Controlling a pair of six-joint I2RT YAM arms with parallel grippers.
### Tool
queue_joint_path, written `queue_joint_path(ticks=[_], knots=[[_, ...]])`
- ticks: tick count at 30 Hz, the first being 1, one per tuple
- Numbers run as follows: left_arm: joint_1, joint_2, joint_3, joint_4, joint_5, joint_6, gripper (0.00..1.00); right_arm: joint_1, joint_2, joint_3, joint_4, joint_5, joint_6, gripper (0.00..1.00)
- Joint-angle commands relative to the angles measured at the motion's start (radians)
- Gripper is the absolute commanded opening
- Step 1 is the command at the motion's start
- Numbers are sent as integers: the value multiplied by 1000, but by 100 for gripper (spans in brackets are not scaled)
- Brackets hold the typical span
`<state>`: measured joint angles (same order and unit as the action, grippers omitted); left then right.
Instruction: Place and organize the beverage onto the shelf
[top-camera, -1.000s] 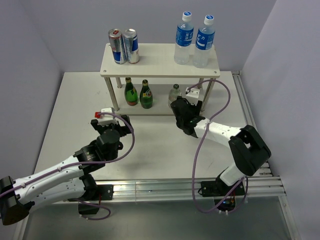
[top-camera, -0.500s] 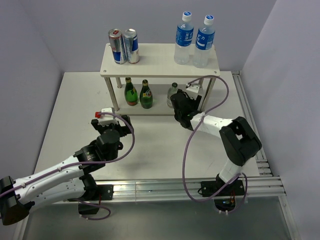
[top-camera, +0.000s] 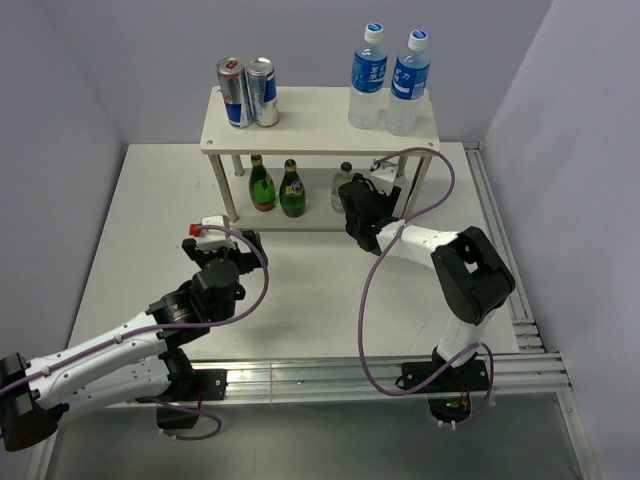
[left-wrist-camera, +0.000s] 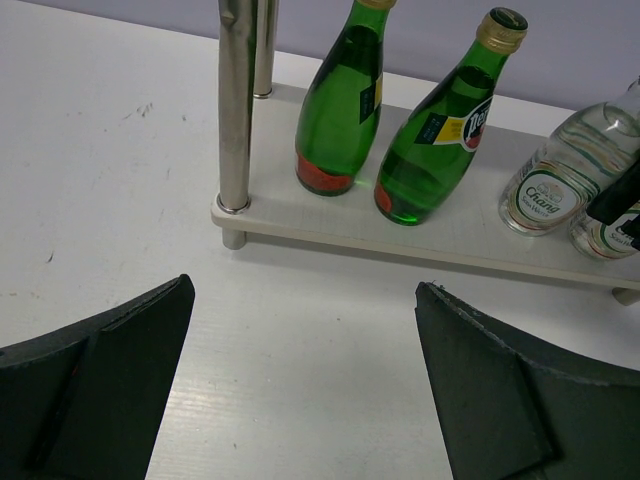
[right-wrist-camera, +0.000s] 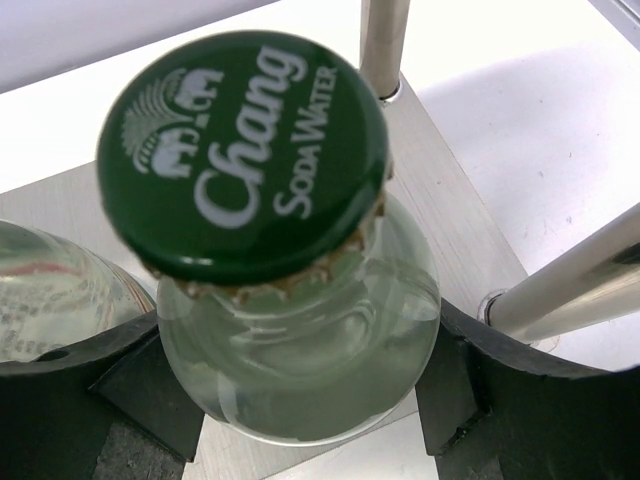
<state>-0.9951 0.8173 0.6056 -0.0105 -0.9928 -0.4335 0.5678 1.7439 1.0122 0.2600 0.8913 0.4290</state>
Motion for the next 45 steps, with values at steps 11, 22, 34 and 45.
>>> queue_joint_path(ticks=[11, 22, 34, 45], knots=[[4, -38, -17, 23, 6, -13, 99, -14, -35, 6, 16, 28, 45, 96], [3, -33, -13, 23, 6, -11, 99, -11, -112, -63, 2, 18, 77, 97], [4, -38, -13, 14, 14, -16, 99, -11, -162, -147, 116, -161, -29, 100], [4, -47, -12, 14, 14, -17, 99, 4, -251, -224, 137, -199, -30, 100]])
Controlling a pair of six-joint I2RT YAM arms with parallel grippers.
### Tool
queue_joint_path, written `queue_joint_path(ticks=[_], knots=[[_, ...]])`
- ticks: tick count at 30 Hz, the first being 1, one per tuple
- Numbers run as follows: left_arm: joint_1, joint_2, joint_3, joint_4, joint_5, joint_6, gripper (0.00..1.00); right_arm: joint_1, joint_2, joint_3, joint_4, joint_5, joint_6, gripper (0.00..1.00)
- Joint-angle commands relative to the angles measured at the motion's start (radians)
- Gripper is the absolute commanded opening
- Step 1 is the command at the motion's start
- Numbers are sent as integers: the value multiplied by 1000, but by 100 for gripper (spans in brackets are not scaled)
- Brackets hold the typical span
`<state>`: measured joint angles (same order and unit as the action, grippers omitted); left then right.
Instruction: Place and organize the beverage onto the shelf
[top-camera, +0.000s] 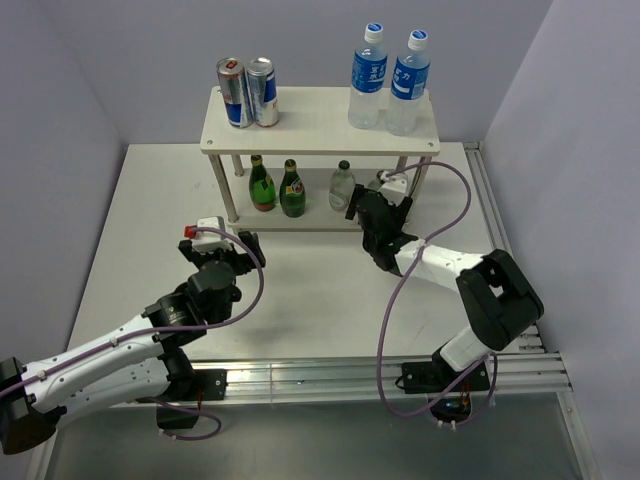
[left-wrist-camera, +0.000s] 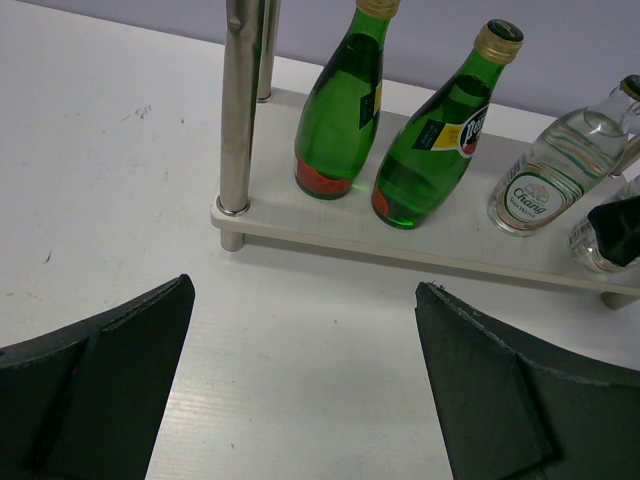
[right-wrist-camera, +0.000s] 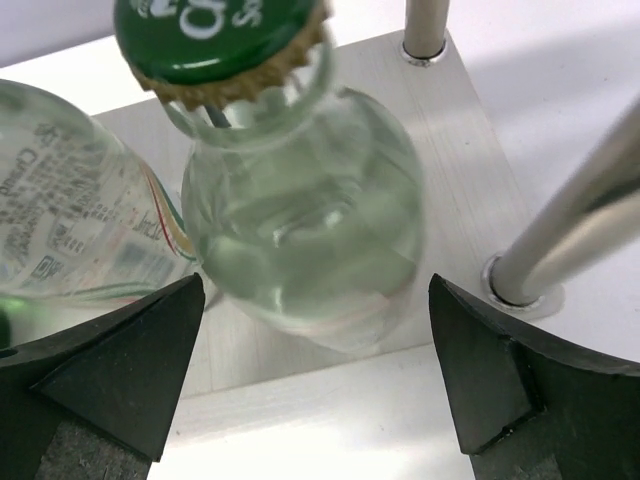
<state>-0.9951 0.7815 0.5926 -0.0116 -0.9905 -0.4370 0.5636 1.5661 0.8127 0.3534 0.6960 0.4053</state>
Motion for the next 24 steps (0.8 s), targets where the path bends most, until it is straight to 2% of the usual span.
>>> queue_joint_path(ticks=[1, 10, 14, 15, 16, 17, 22, 24], knots=[[4, -11, 1, 15, 9, -14, 99, 15, -84, -39, 41, -4, -3, 100], [3, -14, 3, 15, 7, -19, 99, 71, -274, -127, -22, -27, 15, 100], [4, -13, 6, -17, 6, -26, 99, 255, -421, -135, -178, 103, 41, 99], [4, -10, 7, -18, 10, -31, 99, 368, -489, -120, -285, 150, 59, 99], [4, -8, 10, -18, 9, -31, 99, 422, -523, -110, -339, 166, 78, 100], [4, -2, 12, -19, 15, -37, 99, 523, -585, -80, -475, 227, 131, 100], [4, -4, 18, -7, 32, -33, 99, 735, -742, 26, -839, 362, 279, 100], [3, -2, 50, -33, 99, -29, 99, 781, -797, 83, -974, 408, 311, 100]])
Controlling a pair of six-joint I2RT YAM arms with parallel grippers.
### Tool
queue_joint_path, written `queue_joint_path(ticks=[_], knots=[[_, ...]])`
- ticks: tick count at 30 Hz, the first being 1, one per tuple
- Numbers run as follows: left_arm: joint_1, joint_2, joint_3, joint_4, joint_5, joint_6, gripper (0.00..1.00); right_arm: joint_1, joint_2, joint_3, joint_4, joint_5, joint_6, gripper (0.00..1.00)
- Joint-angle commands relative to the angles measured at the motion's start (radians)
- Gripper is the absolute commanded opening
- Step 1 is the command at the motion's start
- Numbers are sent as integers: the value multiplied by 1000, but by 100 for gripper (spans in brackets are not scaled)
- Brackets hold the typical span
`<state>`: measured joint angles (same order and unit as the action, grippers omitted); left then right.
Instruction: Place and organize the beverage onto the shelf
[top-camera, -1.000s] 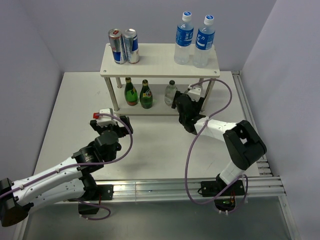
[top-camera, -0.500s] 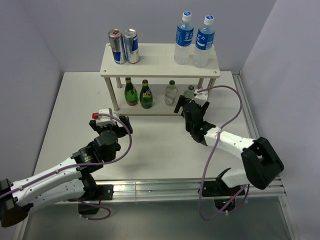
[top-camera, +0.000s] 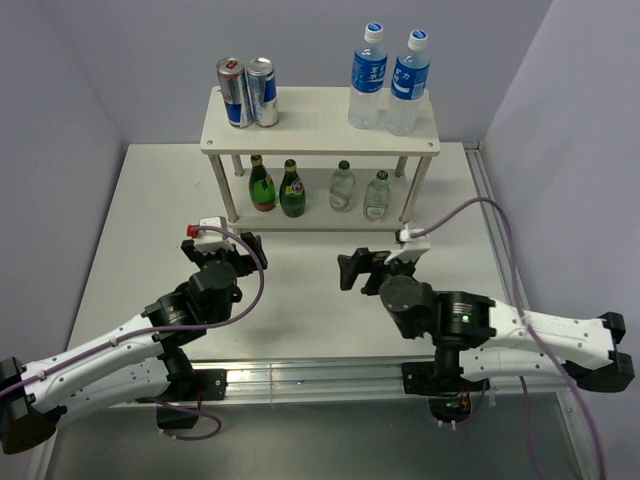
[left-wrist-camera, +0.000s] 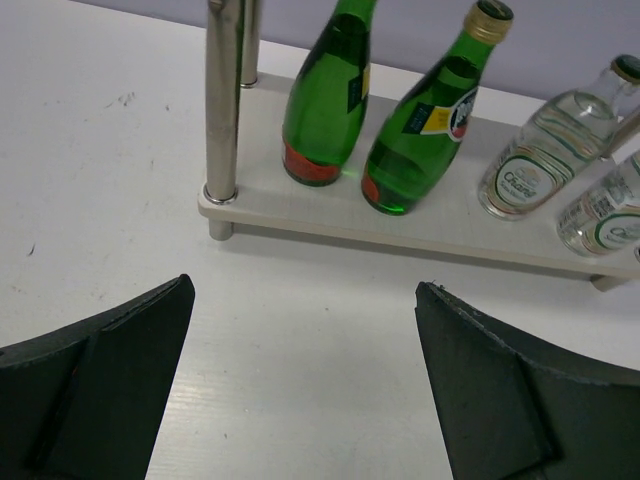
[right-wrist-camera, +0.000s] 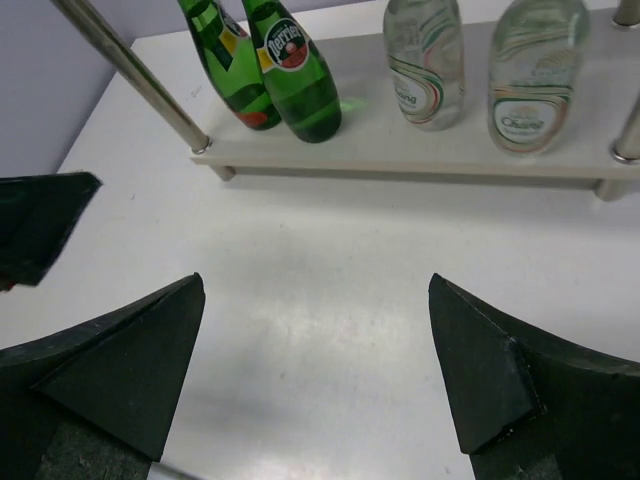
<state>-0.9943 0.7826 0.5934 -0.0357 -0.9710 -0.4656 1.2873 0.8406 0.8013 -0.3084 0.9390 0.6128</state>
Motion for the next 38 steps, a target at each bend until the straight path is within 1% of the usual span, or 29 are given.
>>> queue_joint_path(ticks=[1, 3, 5, 6, 7, 8, 9, 11, 13, 15, 16, 17, 22, 24, 28, 31, 38], knots=[[-10, -2, 86, -16, 77, 7, 99, 91, -84, 116, -354, 184, 114, 100], [-36, 13, 138, -68, 86, -10, 99, 110, -110, 172, -461, 234, 137, 100], [-47, 35, 264, -153, 138, -56, 99, 121, -121, 209, -539, 292, 191, 100], [-49, 59, 314, -271, 144, -68, 98, 121, -132, 235, -595, 309, 205, 100], [-50, 70, 413, -330, 140, -91, 98, 121, -138, 245, -612, 322, 211, 100], [-50, 81, 462, -399, 102, -99, 98, 121, -146, 256, -626, 333, 208, 100], [-50, 90, 550, -508, 74, -105, 98, 121, -162, 271, -638, 342, 200, 100], [-50, 86, 615, -588, 13, -108, 98, 121, -182, 282, -646, 348, 191, 100], [-50, 57, 678, -644, 12, -88, 99, 121, -218, 291, -637, 333, 177, 100], [-50, 8, 684, -632, 37, -50, 99, 119, -254, 274, -571, 310, 107, 100], [-50, -12, 660, -598, 43, -1, 99, 121, -265, 266, -554, 285, 84, 100], [-50, -32, 643, -577, 45, 17, 99, 121, -276, 262, -540, 273, 53, 100], [-50, -135, 507, -495, 70, 48, 99, 121, -293, 236, -505, 244, 12, 100], [-49, -141, 505, -504, 97, 45, 99, 121, -285, 234, -505, 245, 10, 100], [-49, -148, 496, -509, 55, 50, 99, 121, -281, 225, -497, 254, -1, 100], [-49, -152, 491, -509, 55, 48, 99, 121, -285, 210, -469, 256, -25, 100], [-47, -149, 488, -517, 32, 47, 99, 119, -301, 202, -472, 285, 5, 100]])
